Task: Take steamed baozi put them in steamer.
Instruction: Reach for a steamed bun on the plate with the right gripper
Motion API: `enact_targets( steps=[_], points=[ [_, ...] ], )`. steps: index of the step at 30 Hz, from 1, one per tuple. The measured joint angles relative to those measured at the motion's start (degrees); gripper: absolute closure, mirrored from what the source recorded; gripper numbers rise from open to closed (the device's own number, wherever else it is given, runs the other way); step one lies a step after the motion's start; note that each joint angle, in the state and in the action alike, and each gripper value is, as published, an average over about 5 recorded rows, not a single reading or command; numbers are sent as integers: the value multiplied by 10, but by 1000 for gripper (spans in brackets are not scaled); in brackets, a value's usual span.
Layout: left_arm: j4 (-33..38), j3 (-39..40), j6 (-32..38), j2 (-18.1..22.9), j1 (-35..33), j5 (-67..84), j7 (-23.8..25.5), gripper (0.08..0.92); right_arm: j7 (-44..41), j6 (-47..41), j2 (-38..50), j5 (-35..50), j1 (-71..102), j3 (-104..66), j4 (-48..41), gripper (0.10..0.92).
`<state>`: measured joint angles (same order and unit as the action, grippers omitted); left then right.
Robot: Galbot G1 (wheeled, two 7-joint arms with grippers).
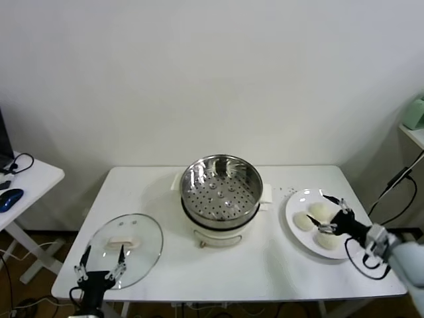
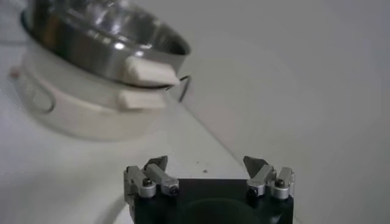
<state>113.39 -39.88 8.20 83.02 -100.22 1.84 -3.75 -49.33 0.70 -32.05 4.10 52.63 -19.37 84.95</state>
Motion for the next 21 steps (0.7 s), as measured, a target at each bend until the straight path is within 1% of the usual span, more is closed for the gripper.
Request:
enact_targets(
  steps=[4, 9, 14, 21],
  points=[
    [1, 0, -4, -1, 3, 1, 0, 177, -81, 9, 32, -30, -135, 120, -66, 203],
    [1, -1, -10, -2, 7, 1, 1, 177, -154, 23, 39, -64, -290, 261, -149, 203],
    [1, -4, -16, -2, 12, 1, 1, 177, -200, 35, 16, -94, -409, 372, -228, 203],
    [-1, -11, -23, -2, 14, 2, 1, 177, -233, 51, -44, -135, -502, 461, -324, 203]
  ],
)
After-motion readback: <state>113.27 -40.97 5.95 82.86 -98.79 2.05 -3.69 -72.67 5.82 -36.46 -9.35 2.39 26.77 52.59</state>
